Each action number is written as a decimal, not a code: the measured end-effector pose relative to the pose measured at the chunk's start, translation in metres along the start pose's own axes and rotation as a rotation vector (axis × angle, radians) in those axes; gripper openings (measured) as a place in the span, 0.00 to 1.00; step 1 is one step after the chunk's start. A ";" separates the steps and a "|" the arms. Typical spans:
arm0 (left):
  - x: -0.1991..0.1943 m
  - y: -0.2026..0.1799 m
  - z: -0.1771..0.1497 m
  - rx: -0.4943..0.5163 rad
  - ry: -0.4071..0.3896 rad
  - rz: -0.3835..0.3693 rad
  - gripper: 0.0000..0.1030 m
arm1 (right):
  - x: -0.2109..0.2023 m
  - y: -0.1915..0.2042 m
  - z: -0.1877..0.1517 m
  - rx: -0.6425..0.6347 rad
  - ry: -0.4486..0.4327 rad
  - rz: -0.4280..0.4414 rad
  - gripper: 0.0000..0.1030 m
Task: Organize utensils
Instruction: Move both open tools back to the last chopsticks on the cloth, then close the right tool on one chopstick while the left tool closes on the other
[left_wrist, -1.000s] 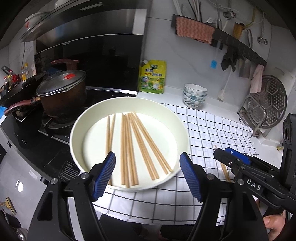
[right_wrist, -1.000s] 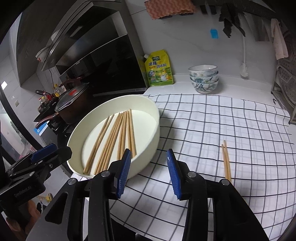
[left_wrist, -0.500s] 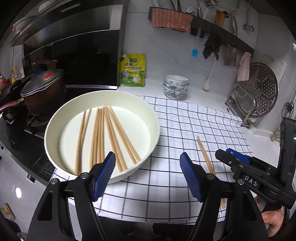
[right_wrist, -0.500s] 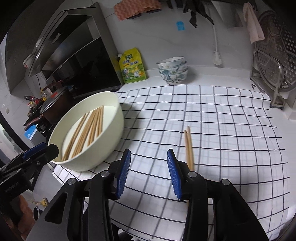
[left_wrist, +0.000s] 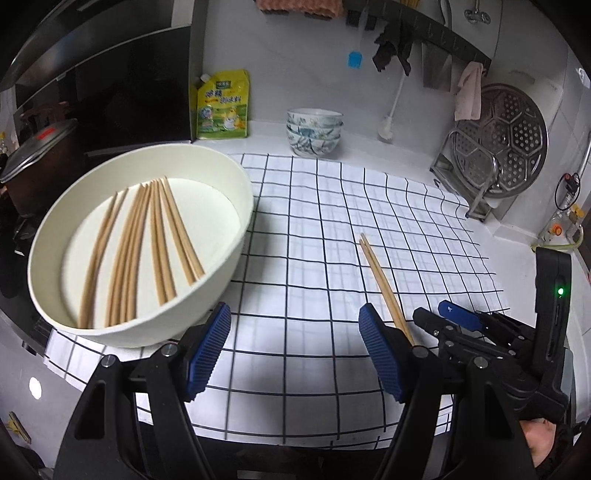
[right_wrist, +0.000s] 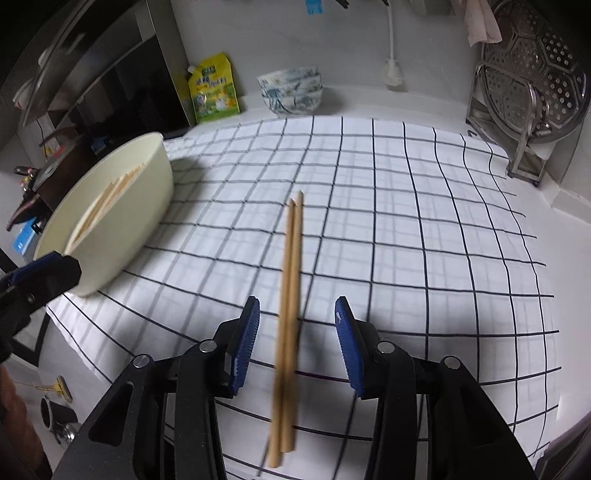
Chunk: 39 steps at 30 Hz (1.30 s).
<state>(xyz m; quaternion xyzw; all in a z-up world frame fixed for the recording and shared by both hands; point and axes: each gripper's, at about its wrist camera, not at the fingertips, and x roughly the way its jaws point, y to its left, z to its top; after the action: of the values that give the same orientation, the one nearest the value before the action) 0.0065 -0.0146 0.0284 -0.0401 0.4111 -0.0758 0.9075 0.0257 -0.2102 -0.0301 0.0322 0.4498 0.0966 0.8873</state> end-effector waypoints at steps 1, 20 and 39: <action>0.004 -0.003 -0.001 0.005 0.008 0.003 0.68 | 0.004 -0.002 -0.002 -0.009 0.013 -0.010 0.40; 0.042 -0.026 -0.009 0.038 0.085 0.021 0.68 | 0.021 -0.003 -0.013 -0.085 0.048 -0.032 0.40; 0.044 -0.030 -0.012 0.045 0.092 0.022 0.68 | 0.016 -0.007 -0.013 -0.081 0.027 -0.003 0.40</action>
<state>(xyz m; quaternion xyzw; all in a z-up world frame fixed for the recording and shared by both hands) 0.0226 -0.0522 -0.0080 -0.0116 0.4508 -0.0770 0.8892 0.0259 -0.2142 -0.0519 -0.0056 0.4576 0.1139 0.8818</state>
